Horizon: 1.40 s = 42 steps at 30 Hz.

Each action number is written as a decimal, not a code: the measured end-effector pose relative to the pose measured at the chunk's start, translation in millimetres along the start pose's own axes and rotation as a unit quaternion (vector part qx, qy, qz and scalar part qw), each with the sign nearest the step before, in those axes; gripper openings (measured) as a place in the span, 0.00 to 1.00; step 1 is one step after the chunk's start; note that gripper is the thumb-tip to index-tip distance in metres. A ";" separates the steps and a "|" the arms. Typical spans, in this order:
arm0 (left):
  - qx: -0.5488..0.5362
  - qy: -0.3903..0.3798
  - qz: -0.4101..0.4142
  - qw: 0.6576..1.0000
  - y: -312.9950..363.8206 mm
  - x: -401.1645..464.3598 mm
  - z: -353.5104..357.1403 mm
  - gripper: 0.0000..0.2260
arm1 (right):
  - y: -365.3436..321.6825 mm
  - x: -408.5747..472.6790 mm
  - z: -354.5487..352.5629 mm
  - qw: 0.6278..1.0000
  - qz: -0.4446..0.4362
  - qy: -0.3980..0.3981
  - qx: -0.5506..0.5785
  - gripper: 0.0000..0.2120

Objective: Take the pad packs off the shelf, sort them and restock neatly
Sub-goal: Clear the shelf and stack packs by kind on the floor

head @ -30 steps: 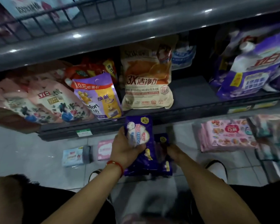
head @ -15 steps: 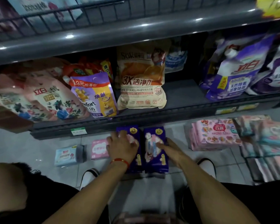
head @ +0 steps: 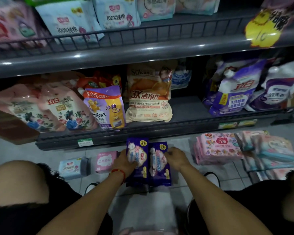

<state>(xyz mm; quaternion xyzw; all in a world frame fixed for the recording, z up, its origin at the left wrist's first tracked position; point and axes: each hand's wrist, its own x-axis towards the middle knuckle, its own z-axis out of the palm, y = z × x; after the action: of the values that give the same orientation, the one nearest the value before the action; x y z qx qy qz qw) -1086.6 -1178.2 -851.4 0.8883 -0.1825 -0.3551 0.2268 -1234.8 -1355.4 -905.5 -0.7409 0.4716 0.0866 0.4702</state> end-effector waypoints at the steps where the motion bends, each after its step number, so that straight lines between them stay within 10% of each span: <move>1: 0.005 -0.002 0.002 1.000 -0.7 -2.4 1.2 0.32 | -4.2 -6.1 -0.3 1.000 -0.018 -0.018 0.005 0.16; 13: 0.055 -0.021 0.020 0.998 29.2 -7.5 -18.1 0.24 | -48.1 -38.1 -5.1 0.995 -0.058 -0.086 0.008 0.09; 19: 0.011 0.065 0.212 0.975 126.3 -54.3 -85.1 0.13 | -124.9 -64.7 -107.0 0.973 -0.166 0.067 0.145 0.07; 27: 0.006 0.272 0.445 0.853 289.0 -95.9 -211.1 0.13 | -263.6 -113.5 -262.6 0.865 -0.394 0.298 0.090 0.06; 32: 0.115 0.307 0.447 0.832 353.4 -59.4 -243.7 0.19 | -312.1 -85.0 -326.6 0.843 -0.371 0.388 -0.042 0.08; 42: 0.355 0.296 0.330 0.823 420.9 40.6 -241.1 0.29 | -340.6 19.2 -387.6 0.869 -0.168 0.341 -0.318 0.41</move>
<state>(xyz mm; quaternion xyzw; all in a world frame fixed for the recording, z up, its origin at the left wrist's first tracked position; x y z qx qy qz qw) -955.5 -1481.6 -494.0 0.8567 -0.5021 0.1101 0.0425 -1080.8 -1630.6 -496.6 -0.9020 0.4176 -0.1061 0.0266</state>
